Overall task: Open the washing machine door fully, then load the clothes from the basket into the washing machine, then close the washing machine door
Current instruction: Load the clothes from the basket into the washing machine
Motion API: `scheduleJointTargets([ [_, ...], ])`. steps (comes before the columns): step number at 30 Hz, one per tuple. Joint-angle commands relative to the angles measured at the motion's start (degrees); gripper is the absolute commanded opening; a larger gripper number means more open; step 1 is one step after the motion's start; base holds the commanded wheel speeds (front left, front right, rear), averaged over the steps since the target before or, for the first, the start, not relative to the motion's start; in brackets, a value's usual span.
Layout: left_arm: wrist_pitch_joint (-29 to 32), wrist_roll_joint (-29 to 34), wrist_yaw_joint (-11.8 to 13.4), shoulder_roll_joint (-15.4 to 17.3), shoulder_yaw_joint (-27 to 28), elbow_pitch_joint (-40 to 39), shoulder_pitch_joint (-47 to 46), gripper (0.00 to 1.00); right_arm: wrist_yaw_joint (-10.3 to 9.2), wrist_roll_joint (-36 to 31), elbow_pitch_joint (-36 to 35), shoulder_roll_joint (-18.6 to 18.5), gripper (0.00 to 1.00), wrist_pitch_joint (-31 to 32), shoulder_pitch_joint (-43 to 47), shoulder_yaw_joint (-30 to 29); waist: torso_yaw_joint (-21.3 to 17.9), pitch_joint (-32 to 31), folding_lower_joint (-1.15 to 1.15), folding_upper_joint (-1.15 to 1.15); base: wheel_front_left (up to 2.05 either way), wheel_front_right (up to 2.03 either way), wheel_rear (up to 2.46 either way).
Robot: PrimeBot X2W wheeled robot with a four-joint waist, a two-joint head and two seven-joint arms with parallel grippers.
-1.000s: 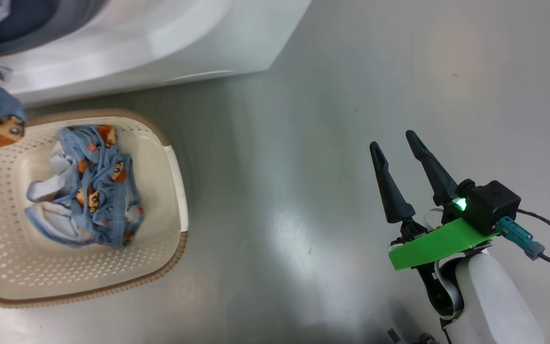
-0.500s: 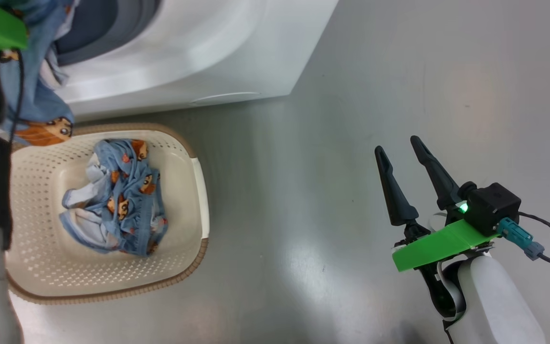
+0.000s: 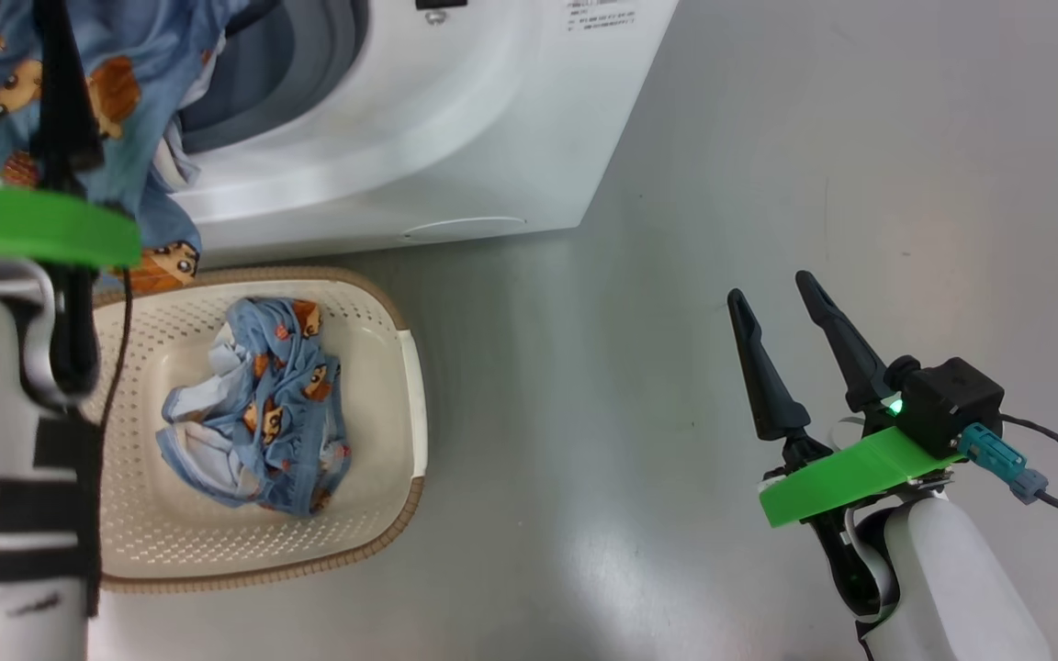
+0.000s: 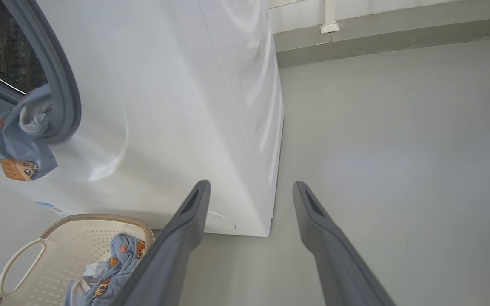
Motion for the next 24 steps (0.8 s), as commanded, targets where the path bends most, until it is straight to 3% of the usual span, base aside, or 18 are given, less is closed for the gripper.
scheduleJointTargets([
  [1, -0.3, 0.7, -0.1, 2.2, 2.1, -2.2, 1.9, 1.0, 0.09, -0.5, -1.0, 0.4, 1.0, -0.3, 2.0, 1.3, -0.1, -0.5, 0.0, 0.0, 0.0, 0.0, 0.0],
  [24, -0.3, 1.7, -0.2, -5.1, 11.9, -14.4, 27.1, 1.0, 0.09, -0.3, -0.7, 0.4, 1.0, -0.3, 3.3, 1.9, 0.5, -3.0, 0.0, 0.0, 0.0, 0.0, 0.0],
])
